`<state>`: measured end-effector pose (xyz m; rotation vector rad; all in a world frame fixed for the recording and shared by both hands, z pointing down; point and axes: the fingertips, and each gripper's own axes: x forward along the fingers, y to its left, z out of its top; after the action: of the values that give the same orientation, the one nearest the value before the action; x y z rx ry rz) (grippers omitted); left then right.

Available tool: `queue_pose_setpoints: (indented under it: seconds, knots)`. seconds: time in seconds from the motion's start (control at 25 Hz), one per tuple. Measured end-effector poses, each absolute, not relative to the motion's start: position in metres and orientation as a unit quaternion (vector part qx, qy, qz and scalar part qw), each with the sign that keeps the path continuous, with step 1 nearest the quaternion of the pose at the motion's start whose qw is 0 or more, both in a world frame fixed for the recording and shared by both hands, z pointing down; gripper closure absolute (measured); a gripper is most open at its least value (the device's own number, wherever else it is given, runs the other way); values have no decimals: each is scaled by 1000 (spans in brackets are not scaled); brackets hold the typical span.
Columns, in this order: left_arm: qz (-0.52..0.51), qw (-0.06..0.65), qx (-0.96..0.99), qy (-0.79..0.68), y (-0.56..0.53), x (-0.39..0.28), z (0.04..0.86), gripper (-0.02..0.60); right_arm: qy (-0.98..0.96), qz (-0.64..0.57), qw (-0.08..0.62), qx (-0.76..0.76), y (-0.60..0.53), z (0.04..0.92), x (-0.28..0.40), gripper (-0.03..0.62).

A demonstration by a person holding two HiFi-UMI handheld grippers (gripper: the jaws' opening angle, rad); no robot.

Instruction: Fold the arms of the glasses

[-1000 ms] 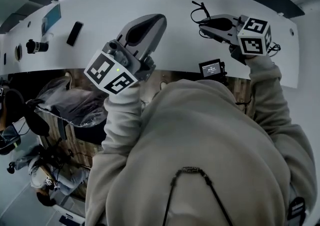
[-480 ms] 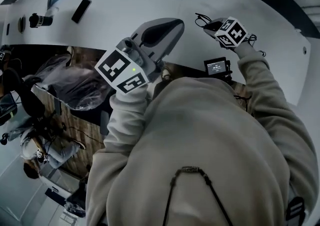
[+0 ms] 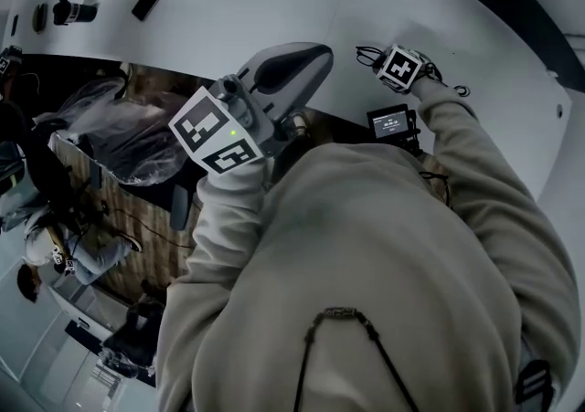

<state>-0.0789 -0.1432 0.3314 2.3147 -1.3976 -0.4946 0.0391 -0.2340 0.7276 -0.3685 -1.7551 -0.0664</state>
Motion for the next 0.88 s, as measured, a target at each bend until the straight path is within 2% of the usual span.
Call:
queue_pose_setpoints:
  seconds: [0.52,0.68,0.88]
  knots:
    - [-195,206,826,-487,-135,-89,332,577,-762,-7,630,-151,-224,737,34,533]
    - [-186,205,839,-468,-133,-88,327,577,-768,-3,627,-129,-236,720,39,485]
    - [-163,198,852,-456,-126,-85,327,577,-798,33,596,-78,-246,698,42,485]
